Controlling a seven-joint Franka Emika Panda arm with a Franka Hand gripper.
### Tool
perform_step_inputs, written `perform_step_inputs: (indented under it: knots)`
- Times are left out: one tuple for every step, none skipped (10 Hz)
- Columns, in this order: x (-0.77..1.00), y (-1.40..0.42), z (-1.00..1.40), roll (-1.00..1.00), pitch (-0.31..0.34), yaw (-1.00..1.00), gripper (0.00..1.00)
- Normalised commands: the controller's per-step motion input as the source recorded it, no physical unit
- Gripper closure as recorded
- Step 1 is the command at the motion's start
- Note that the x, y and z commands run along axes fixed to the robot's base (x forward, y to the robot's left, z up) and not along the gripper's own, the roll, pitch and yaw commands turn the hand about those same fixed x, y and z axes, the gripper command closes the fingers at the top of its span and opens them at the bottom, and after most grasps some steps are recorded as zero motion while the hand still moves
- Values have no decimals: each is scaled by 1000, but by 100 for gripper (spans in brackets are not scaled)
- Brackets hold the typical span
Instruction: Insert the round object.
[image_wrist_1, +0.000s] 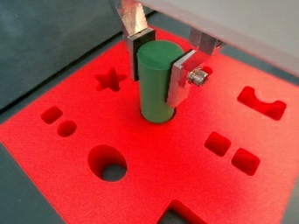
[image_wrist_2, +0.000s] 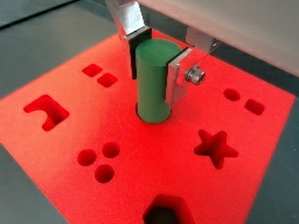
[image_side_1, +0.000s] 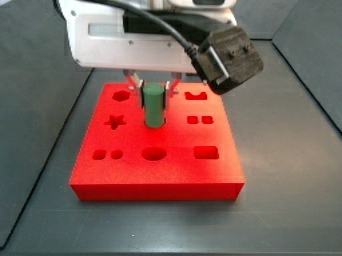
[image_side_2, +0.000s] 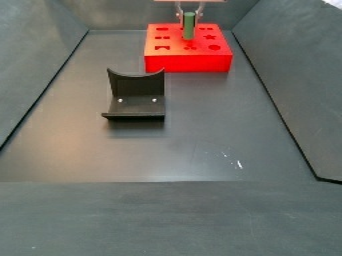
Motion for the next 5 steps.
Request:
perform_step_inputs:
  knots:
    - [63,-6,-840,47,-64,0,100]
    - [46,-29,-754,44,-50,0,100]
    - [40,-31,-574,60,-10,-26,100]
    - [80,-17,-171,120,43,-23,100]
    - [0,0,0,0,0,0,100]
